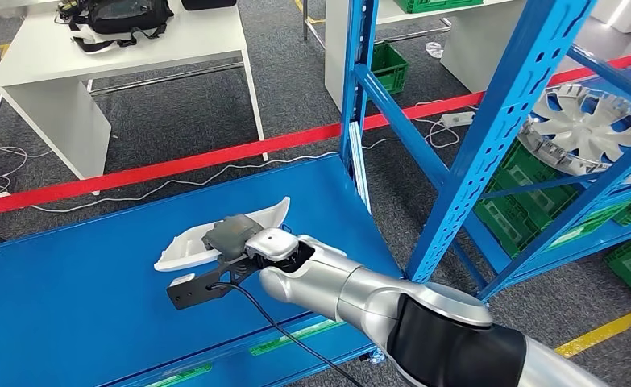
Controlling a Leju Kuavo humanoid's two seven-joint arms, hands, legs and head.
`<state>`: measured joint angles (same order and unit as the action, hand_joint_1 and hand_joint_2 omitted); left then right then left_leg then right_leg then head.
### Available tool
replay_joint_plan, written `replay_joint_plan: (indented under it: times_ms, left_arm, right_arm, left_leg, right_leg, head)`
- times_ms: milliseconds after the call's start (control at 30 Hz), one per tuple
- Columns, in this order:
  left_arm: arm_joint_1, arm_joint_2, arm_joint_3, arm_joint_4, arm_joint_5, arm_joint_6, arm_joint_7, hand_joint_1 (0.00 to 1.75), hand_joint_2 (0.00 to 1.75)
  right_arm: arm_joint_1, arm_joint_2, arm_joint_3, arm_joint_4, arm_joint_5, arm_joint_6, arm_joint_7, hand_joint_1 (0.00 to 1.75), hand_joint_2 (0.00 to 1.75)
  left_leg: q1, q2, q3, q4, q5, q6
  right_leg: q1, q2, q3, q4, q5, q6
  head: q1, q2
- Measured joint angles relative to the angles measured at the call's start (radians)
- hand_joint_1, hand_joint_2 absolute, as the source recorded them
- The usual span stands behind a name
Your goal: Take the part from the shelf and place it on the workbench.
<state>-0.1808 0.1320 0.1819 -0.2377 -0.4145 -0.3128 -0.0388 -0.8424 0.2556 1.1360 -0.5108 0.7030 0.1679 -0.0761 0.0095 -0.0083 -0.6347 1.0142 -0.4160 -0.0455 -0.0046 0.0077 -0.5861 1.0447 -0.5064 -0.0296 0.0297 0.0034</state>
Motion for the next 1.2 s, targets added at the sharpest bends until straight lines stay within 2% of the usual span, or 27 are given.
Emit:
replay_joint_plan:
  times_ms: [433,567,667,900,967,1067,1100,1133,1200]
  left_arm:
    - [0.000,-0.001,0.036,0.000,0.020,0.000,-0.035,0.00,1.75]
    - [0.003,-0.001,0.038,0.001,-0.002,0.000,-0.007,0.00,1.75]
    - [0.005,-0.003,0.038,0.001,-0.011,0.000,0.004,0.00,1.75]
    - [0.008,-0.008,0.045,0.002,-0.017,0.000,0.008,0.00,1.75]
    - [0.008,-0.009,0.050,0.002,-0.016,0.000,0.011,0.00,1.75]
    - [0.008,-0.013,0.055,0.003,-0.016,0.000,0.024,0.00,1.75]
    - [0.007,-0.014,0.056,0.003,-0.016,0.000,0.030,0.00,1.75]
    - [0.005,-0.016,0.057,0.003,-0.016,0.000,0.035,0.00,1.75]
    - [0.004,-0.019,0.062,0.004,-0.016,0.000,0.043,0.00,1.75]
  right_arm:
    - [-0.030,-0.005,0.000,-0.005,-0.026,-0.029,0.005,1.75,1.75]
    - [-0.030,-0.012,-0.015,-0.050,-0.063,-0.106,-0.012,1.75,1.75]
    - [-0.039,-0.032,-0.060,-0.171,-0.085,-0.160,-0.020,1.75,1.75]
    - [-0.050,-0.087,-0.153,-0.584,-0.081,-0.149,-0.029,1.75,1.75]
    - [-0.051,-0.099,-0.164,-0.671,-0.081,-0.145,-0.034,1.75,1.75]
    - [-0.050,-0.115,-0.175,-0.773,-0.081,-0.144,-0.038,1.75,1.75]
    - [-0.050,-0.120,-0.178,-0.799,-0.081,-0.143,-0.039,1.75,1.75]
    - [-0.050,-0.126,-0.179,-0.823,-0.081,-0.142,-0.042,1.75,1.75]
    - [-0.044,-0.138,-0.179,-0.859,-0.080,-0.139,-0.047,1.75,1.75]
  left_leg:
    - [0.000,0.000,0.000,0.000,0.000,0.000]
    - [0.000,0.000,0.000,0.000,0.000,0.000]
    - [0.000,0.000,0.000,0.000,0.000,0.000]
    - [0.000,-0.001,-0.001,0.001,-0.001,0.000]
    - [-0.002,-0.001,-0.001,0.003,-0.003,0.007]
    - [0.002,0.001,0.013,-0.024,0.013,0.026]
    - [0.006,0.003,0.020,-0.040,0.023,0.030]
    - [0.010,0.005,0.025,-0.055,0.032,0.032]
    - [0.013,0.008,0.022,-0.062,0.040,0.032]
  right_leg:
    - [0.000,0.000,0.000,0.000,0.000,0.000]
    - [0.000,0.001,-0.001,0.000,0.000,0.000]
    - [0.000,0.000,-0.001,0.000,0.000,0.000]
    - [0.000,0.000,-0.001,0.000,0.000,0.000]
    - [-0.004,0.000,0.001,-0.005,0.002,0.005]
    - [-0.003,0.000,0.008,-0.012,0.005,0.021]
    - [-0.002,0.000,0.004,-0.001,-0.007,0.026]
    - [-0.002,0.000,-0.009,0.031,-0.031,0.030]
    - [-0.007,-0.001,-0.056,0.140,-0.097,0.041]
  head:
    - [0.000,0.000]
    - [0.000,0.000]
    - [0.000,0.000]
    - [0.000,0.000]
    - [0.000,0.000]
    - [-0.001,0.000]
    - [0.000,0.000]
    - [0.002,0.000]
    - [0.006,0.000]
